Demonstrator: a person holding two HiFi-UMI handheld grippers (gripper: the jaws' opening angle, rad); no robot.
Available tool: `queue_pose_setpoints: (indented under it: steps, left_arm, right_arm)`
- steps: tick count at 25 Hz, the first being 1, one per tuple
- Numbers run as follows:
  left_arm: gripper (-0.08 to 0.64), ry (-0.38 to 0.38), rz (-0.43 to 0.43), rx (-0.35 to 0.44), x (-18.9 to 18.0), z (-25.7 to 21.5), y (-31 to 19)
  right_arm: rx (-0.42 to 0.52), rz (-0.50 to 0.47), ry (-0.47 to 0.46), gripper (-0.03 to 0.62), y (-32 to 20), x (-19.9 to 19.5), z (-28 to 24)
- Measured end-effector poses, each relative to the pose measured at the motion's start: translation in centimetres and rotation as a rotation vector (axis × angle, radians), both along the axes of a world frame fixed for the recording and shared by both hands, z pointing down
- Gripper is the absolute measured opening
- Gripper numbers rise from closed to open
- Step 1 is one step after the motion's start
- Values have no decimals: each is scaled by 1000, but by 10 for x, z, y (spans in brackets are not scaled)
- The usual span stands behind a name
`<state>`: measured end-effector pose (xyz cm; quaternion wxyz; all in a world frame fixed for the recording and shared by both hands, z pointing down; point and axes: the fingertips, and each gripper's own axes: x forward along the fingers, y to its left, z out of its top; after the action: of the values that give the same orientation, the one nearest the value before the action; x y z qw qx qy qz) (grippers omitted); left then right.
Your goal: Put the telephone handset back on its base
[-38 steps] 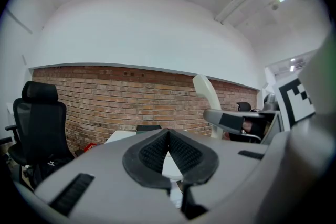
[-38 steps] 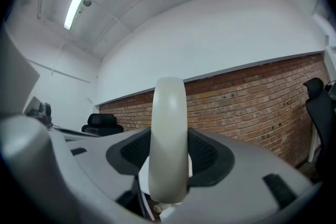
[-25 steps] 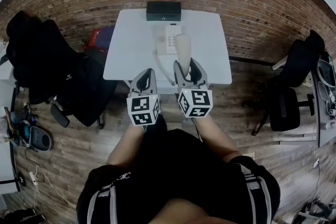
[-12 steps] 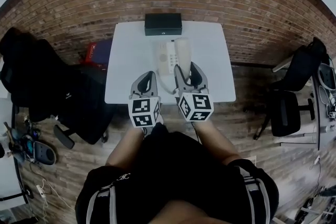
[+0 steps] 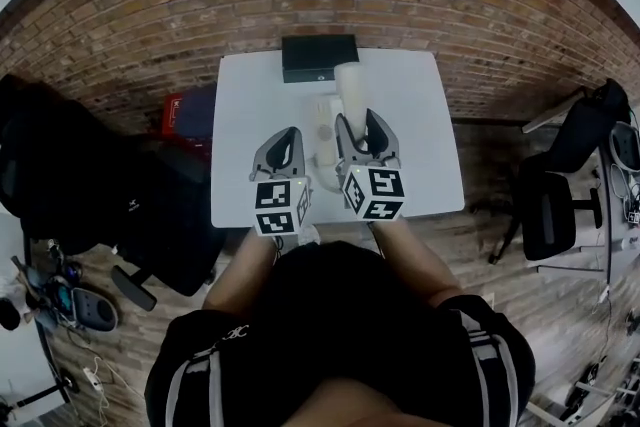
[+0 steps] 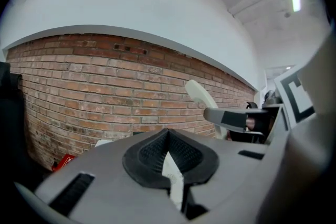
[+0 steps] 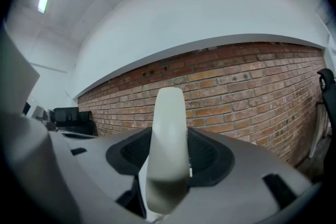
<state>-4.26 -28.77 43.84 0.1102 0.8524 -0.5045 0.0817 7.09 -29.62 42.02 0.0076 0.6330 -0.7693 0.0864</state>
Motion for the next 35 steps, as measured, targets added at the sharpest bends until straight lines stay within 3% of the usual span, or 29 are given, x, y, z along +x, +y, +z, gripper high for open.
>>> queue_pose_setpoints:
  steps: [11, 23, 35]
  left_arm:
    - [0, 1, 7, -83, -7, 35, -49]
    - [0, -7, -46, -173, -15, 73, -50]
    - [0, -33, -77, -206, -22, 87, -51]
  right_arm:
    - [-189, 22, -6, 198, -49, -2, 58]
    - [-429, -1, -36, 197, -64, -7, 143]
    - [-552, 31, 40, 198, -84, -14, 195]
